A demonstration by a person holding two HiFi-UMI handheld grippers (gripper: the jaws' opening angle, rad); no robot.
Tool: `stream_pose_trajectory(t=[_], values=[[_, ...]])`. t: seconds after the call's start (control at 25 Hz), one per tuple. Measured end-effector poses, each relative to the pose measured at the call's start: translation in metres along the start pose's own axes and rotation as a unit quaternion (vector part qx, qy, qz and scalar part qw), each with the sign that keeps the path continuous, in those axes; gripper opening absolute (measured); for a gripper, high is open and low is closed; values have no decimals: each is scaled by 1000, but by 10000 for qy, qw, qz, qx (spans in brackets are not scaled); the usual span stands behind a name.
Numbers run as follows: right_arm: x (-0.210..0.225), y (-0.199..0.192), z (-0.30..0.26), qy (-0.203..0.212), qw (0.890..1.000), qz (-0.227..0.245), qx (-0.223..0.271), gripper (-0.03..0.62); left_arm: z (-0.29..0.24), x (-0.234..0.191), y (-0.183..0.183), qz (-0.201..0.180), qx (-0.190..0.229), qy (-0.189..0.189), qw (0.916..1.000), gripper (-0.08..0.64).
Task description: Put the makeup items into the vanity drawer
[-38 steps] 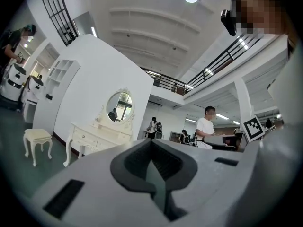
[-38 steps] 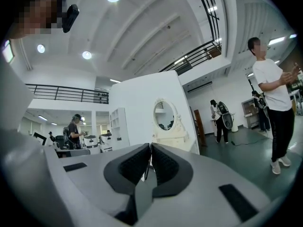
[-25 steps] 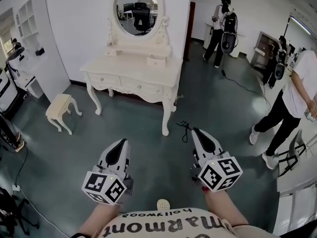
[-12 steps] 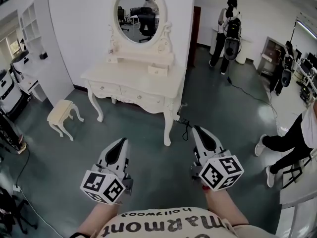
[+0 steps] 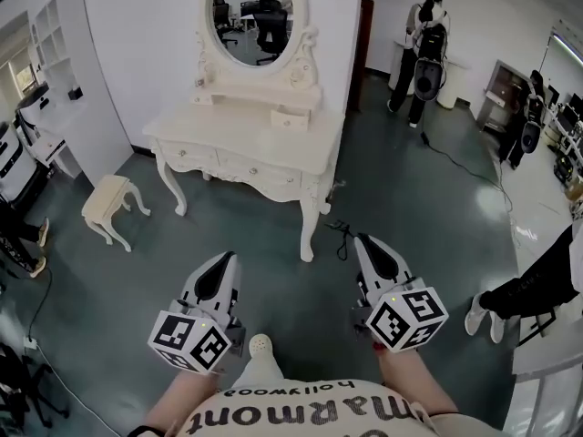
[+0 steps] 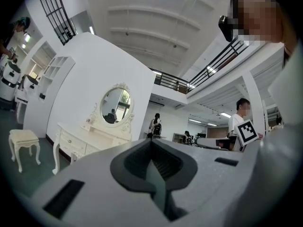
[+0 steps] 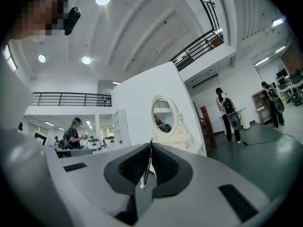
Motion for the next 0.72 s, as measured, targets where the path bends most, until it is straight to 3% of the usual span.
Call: stream_pose_trajectory(t=[0.36,0.72], values=[[29,-5,-51,-206,9997,114,8,37,-70,-29,-15,164,34,-362,9992,8],[55,-4,-129,-379,9991,0,165,37,-158,-72,-2,156,104,-711,9973,9]])
Point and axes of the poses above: the fingertips, and each gripper's own axes: z backward along the fingers, x to its right, y out of its top, the point moved 2 cm from there along z, backward along the fingers, and after that the axes turned 13 degrees about x, right-handed, at the moved point
